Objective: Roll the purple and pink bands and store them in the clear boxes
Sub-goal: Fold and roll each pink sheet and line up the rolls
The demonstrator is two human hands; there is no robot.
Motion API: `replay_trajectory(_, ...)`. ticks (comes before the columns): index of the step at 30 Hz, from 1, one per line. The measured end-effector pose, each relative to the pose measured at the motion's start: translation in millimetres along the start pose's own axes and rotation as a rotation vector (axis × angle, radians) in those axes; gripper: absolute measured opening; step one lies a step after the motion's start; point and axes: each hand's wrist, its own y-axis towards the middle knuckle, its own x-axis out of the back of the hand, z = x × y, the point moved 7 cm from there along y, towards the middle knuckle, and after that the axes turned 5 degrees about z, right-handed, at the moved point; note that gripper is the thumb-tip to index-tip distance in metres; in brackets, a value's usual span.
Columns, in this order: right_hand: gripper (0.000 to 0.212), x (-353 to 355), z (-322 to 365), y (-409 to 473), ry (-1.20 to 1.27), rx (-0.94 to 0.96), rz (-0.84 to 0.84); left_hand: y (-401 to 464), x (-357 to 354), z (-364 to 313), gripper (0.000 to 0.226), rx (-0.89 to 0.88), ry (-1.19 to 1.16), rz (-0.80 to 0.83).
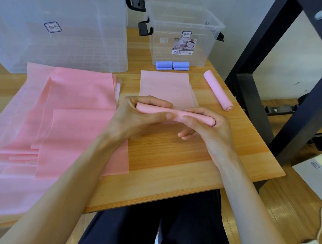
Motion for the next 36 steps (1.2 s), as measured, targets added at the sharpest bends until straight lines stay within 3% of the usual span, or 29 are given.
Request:
replay_trajectory(5,0.023,0.4,-0.8,0.5,-0.025,-0.009,-0.001,0.5,-1.5,-1.7,0.025,-0.022,0.018,-0.006)
replay_trajectory(10,0.039,-4.2,-0.2,0.5,0.013,-0.011,0.04,1.7,0.4,7.0,0.022,0.08,-0.047,-0.027)
replay_trajectory(12,0.036,-4.6,0.0,0.8,0.001,0.0,0.048,1.3,-0.7,10.2,0.023,0.121,-0.077,-0.017)
replay_trajectory(21,0.025,1.5,-2.4,0.3,0.007,-0.038,-0.025,-0.5,-1.9,-2.6,0.023,-0.015,0.082,-0.007)
replay_trajectory(27,0.044,-0.7,-2.5,1.3,0.032,-0.037,-0.005,1.8,-0.5,8.2,0.014,0.098,-0.052,-0.031)
replay_trajectory(36,0.028,1.2,-3.5,1.3,0.0,-0.048,-0.01,0.9,-0.7,-1.5,0.021,-0.012,0.012,-0.03)
